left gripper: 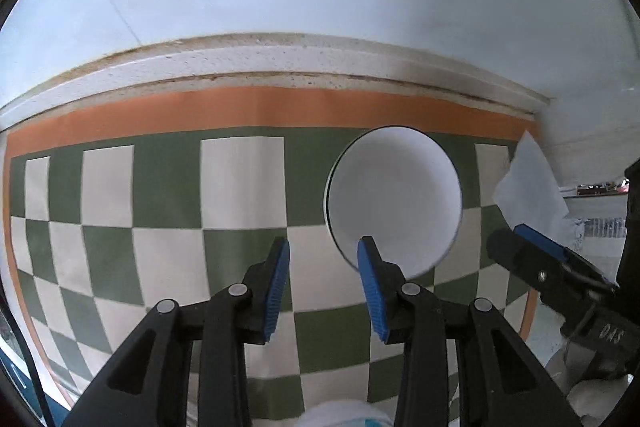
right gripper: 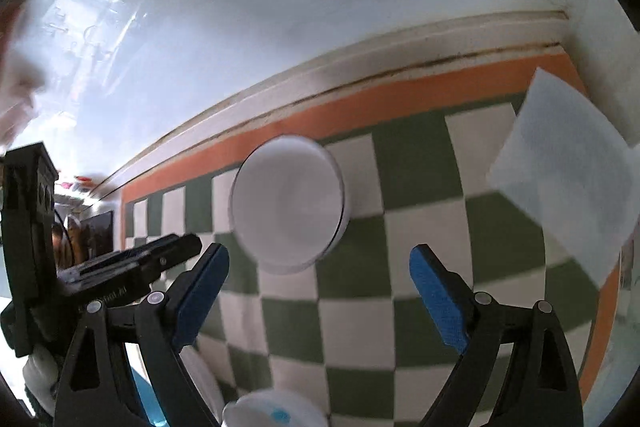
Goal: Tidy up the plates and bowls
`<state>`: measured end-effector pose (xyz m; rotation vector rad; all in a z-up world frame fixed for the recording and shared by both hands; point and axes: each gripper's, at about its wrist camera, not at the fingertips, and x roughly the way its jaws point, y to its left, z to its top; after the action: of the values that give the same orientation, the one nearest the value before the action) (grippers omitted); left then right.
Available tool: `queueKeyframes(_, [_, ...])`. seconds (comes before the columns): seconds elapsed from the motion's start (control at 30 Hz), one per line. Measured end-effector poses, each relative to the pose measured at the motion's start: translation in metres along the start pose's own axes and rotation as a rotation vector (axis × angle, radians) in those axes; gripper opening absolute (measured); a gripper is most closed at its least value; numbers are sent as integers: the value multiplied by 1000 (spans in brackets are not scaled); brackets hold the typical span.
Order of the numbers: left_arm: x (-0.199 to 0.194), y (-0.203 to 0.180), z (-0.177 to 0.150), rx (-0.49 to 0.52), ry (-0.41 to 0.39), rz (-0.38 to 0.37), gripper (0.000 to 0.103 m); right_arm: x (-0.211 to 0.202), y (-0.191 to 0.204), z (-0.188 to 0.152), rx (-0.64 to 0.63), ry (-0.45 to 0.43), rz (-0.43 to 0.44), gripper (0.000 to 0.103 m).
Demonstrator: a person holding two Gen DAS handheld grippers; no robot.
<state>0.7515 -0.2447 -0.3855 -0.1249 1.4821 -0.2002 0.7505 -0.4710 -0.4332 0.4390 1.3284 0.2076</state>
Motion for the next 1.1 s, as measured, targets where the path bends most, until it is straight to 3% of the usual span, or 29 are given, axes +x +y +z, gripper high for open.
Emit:
queueKeyframes(0.17, [28, 0, 13, -27, 71, -35, 33, 34, -15, 22, 51, 59, -17, 93])
queueKeyframes(0.33, [45, -1, 19, -38, 101, -23, 32, 62, -25, 28, 104, 118, 0, 80])
queueKeyframes(0.37, [46, -1, 19, -34, 93, -15, 32, 66, -26, 29, 106, 125, -6, 74])
queueKeyframes(0.43, [46, -1, 19, -25, 84, -13, 21, 74, -26, 29, 105, 137, -4, 66])
queueKeyframes(0.57, [47, 3, 18, -29, 69, -13, 12, 83, -23, 28, 87, 156, -12, 38])
queueKeyframes(0.6, [47, 4, 19, -29, 68, -13, 11, 85, -23, 27, 83, 160, -15, 28])
queueKeyframes(0.7, [46, 7, 19, -35, 59, -24, 9, 89, -20, 26, 74, 167, -18, 13])
queueKeyframes(1.1, [35, 3, 12, -21, 34, -22, 7, 91, -12, 20, 72, 170, -29, 11])
